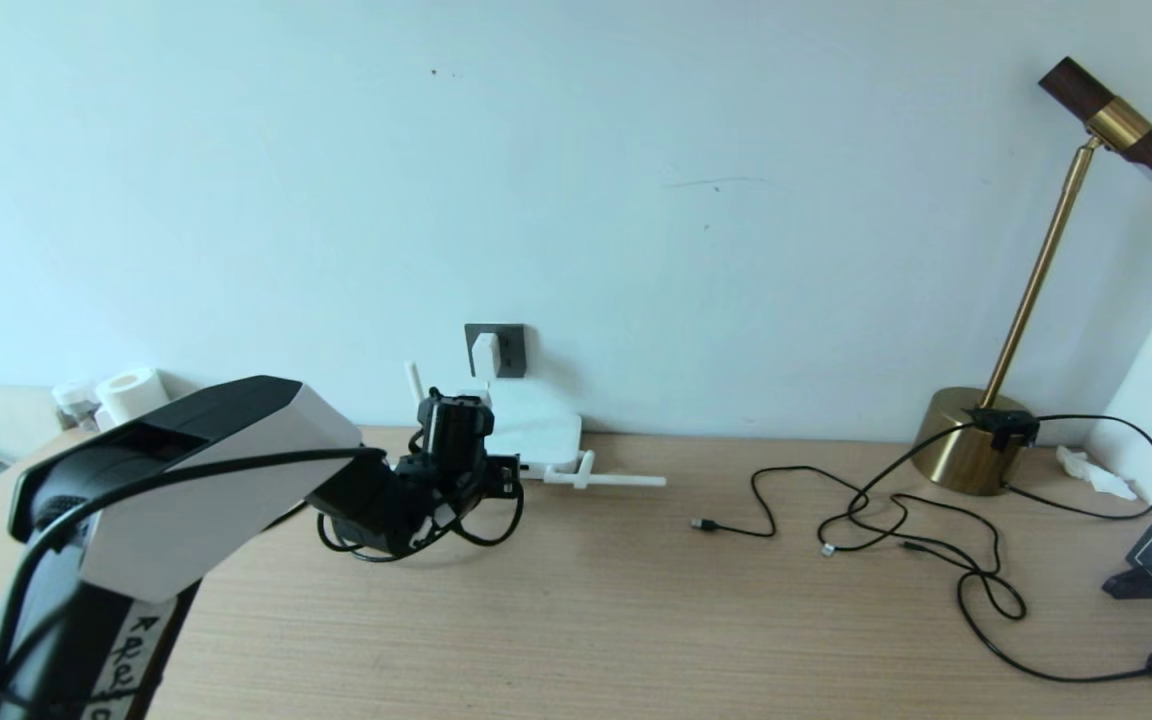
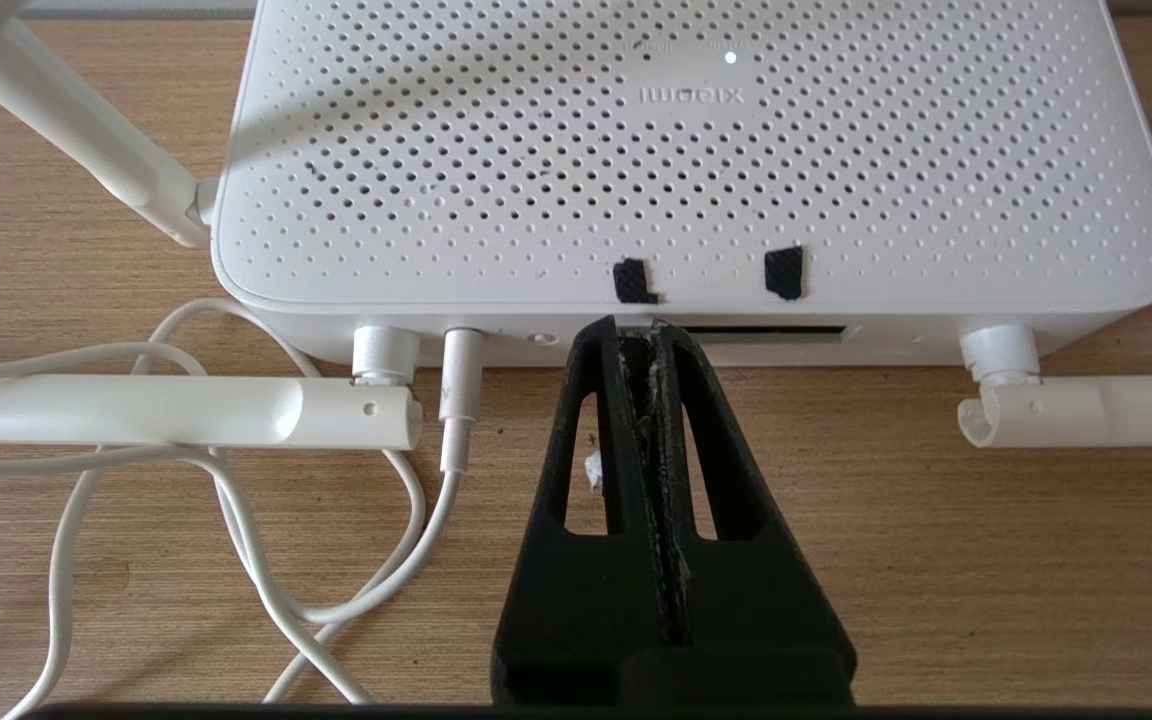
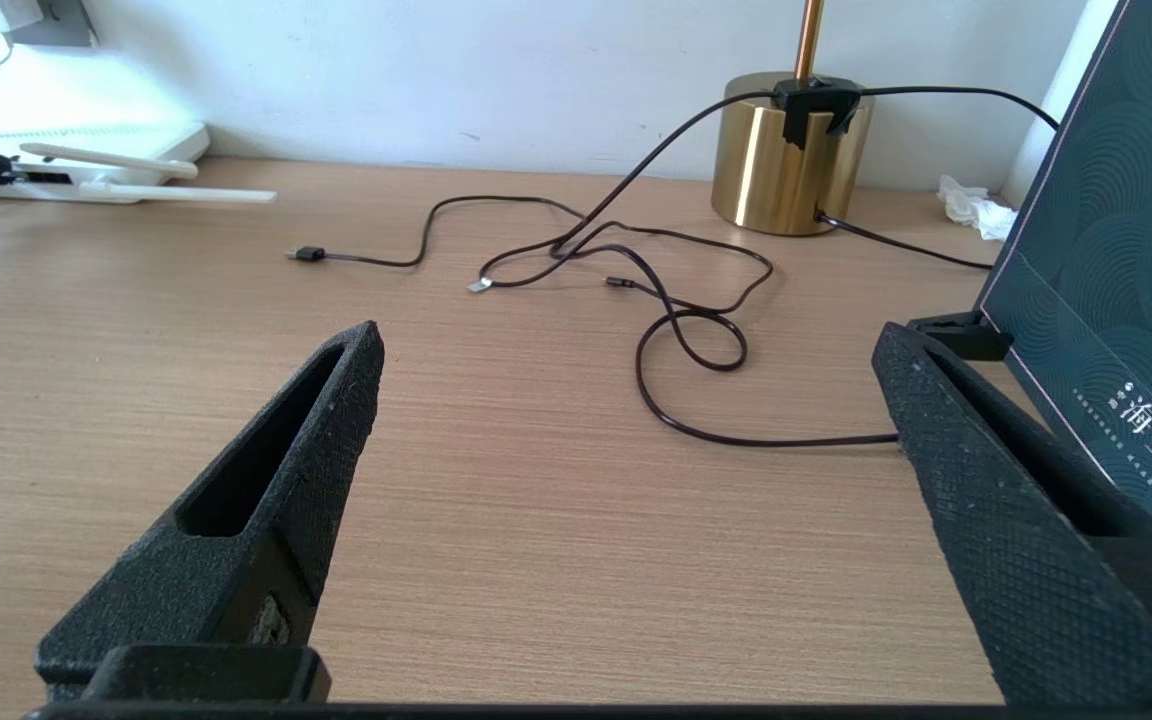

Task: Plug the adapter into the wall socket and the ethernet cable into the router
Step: Hand it to the other hand

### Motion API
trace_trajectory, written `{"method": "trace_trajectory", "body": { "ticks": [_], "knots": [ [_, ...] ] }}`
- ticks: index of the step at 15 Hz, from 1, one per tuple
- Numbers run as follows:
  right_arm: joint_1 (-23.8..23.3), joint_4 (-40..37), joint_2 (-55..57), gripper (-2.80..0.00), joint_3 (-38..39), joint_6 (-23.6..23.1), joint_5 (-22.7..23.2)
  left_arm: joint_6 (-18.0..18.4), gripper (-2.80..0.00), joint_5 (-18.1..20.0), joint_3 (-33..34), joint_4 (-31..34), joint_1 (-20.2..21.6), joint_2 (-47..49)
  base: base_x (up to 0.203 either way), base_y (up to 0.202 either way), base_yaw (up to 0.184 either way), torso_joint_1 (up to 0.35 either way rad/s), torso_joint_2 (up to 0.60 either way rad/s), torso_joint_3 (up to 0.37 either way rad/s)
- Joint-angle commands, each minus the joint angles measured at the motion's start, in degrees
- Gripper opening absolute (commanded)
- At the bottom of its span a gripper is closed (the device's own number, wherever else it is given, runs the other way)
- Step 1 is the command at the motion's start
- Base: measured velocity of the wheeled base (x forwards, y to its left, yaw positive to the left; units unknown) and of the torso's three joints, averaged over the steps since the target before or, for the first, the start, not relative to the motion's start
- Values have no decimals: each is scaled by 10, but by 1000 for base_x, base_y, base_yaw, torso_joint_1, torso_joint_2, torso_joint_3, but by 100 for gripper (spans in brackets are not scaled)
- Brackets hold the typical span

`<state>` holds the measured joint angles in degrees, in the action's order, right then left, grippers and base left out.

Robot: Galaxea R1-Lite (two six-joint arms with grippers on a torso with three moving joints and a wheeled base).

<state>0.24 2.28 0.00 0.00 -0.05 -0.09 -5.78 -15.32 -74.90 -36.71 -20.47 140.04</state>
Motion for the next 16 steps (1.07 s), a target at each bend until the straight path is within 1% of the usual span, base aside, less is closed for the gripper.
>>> {"method": "trace_trajectory", "body": {
  "ticks": [1,16],
  "knots": [
    [0,0,1,0,7,0,0,-1,-280,-4,-7,-1,0,9,0,0,0,0,0,0],
    [0,0,1,0,7,0,0,-3,-280,-6,-2,-2,-4,11,0,0,0,0,0,0]
  ]
}}
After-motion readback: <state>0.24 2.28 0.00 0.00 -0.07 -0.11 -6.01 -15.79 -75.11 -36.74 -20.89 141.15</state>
